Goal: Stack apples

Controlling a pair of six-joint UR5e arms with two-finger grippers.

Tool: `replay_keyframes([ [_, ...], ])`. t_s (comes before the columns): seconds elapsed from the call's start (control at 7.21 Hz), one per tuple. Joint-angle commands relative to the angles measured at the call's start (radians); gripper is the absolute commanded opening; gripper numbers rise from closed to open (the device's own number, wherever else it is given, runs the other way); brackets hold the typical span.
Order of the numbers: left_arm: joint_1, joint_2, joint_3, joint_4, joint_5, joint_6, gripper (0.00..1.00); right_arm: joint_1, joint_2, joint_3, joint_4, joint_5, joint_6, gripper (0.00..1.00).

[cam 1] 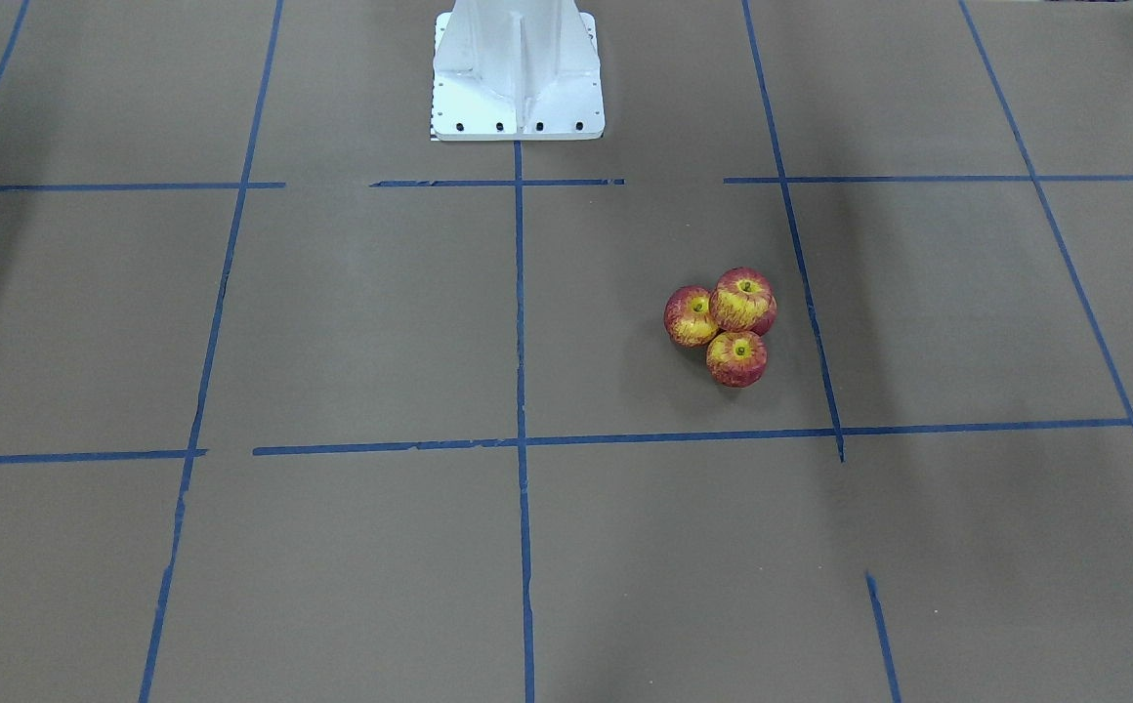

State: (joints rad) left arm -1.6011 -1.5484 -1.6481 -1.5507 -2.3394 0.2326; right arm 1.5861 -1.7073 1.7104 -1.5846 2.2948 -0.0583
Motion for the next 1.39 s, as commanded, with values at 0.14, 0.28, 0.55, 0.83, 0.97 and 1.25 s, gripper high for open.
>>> replay_keyframes([
  [0.14,0.001,-0.027,0.010,-0.005,-0.041,0.001,1.00,0.000,0.000,0.000,0.000,0.000,0.000,1.00],
  [0.28,0.001,-0.035,0.001,0.000,-0.035,0.002,1.00,0.000,0.000,0.000,0.000,0.000,0.000,1.00],
  [0.55,0.001,-0.036,-0.030,-0.003,-0.034,0.002,1.00,0.000,0.000,0.000,0.000,0.000,0.000,1.00],
  [0.83,0.001,-0.035,-0.019,-0.005,-0.032,0.004,1.00,0.000,0.000,0.000,0.000,0.000,0.000,1.00],
  [0.97,0.001,-0.035,-0.016,-0.011,-0.032,0.004,1.00,0.000,0.000,0.000,0.000,0.000,0.000,1.00],
  [1.25,0.001,-0.035,-0.021,-0.031,-0.032,0.004,1.00,0.000,0.000,0.000,0.000,0.000,0.000,1.00],
])
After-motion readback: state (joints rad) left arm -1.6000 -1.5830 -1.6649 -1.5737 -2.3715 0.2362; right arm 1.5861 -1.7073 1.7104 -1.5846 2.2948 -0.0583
